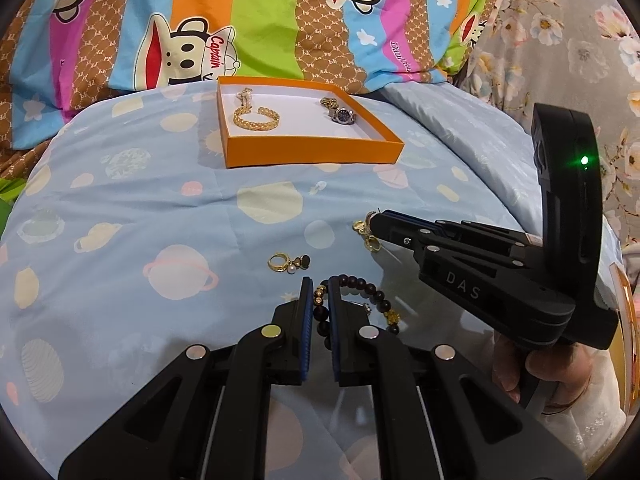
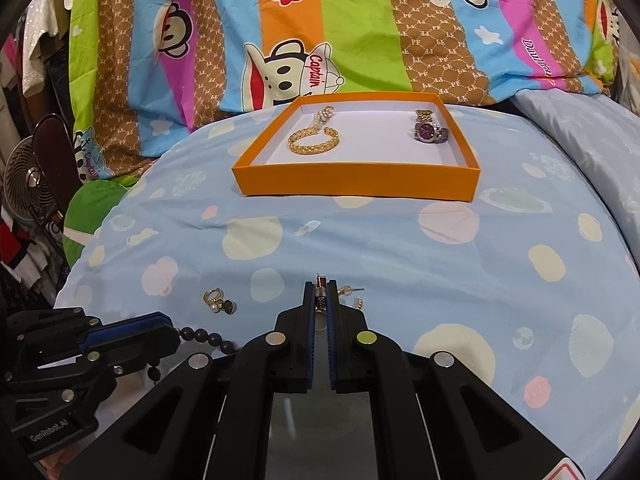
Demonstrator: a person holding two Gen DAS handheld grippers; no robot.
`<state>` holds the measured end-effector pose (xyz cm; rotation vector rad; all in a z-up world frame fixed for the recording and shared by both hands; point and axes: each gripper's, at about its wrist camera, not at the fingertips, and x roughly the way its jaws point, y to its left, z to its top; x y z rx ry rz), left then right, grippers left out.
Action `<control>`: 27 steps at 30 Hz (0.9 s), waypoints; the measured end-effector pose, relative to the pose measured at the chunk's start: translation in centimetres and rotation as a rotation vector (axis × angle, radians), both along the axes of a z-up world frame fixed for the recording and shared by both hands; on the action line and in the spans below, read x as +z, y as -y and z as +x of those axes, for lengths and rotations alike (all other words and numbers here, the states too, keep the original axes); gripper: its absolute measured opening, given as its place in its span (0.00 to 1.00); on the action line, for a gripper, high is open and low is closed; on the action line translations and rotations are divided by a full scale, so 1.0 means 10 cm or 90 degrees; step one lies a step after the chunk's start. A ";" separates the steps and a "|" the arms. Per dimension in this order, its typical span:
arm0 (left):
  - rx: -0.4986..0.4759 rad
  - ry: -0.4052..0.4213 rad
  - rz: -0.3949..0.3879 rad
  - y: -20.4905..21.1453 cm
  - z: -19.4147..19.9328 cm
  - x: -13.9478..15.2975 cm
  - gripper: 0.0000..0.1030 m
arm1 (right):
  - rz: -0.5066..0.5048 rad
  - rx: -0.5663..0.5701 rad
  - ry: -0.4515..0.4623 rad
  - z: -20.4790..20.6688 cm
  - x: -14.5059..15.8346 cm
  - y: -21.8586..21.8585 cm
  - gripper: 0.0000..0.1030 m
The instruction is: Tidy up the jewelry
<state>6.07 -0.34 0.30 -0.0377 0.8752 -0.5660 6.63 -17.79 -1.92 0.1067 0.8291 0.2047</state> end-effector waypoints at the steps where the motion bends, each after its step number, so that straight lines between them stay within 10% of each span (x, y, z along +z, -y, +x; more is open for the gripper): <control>1: -0.001 0.003 -0.001 0.00 -0.01 0.02 0.07 | 0.003 -0.004 0.001 -0.02 0.00 0.02 0.04; 19: 0.025 0.031 -0.041 -0.18 -0.08 0.23 0.05 | 0.011 -0.014 -0.017 -0.18 -0.05 0.11 0.05; 24: 0.047 0.027 -0.039 -0.26 -0.03 0.22 0.05 | -0.009 -0.006 0.042 -0.35 0.10 0.05 0.37; 27: 0.056 0.026 -0.028 -0.28 0.00 0.20 0.05 | -0.006 0.029 0.050 -0.44 0.12 -0.05 0.37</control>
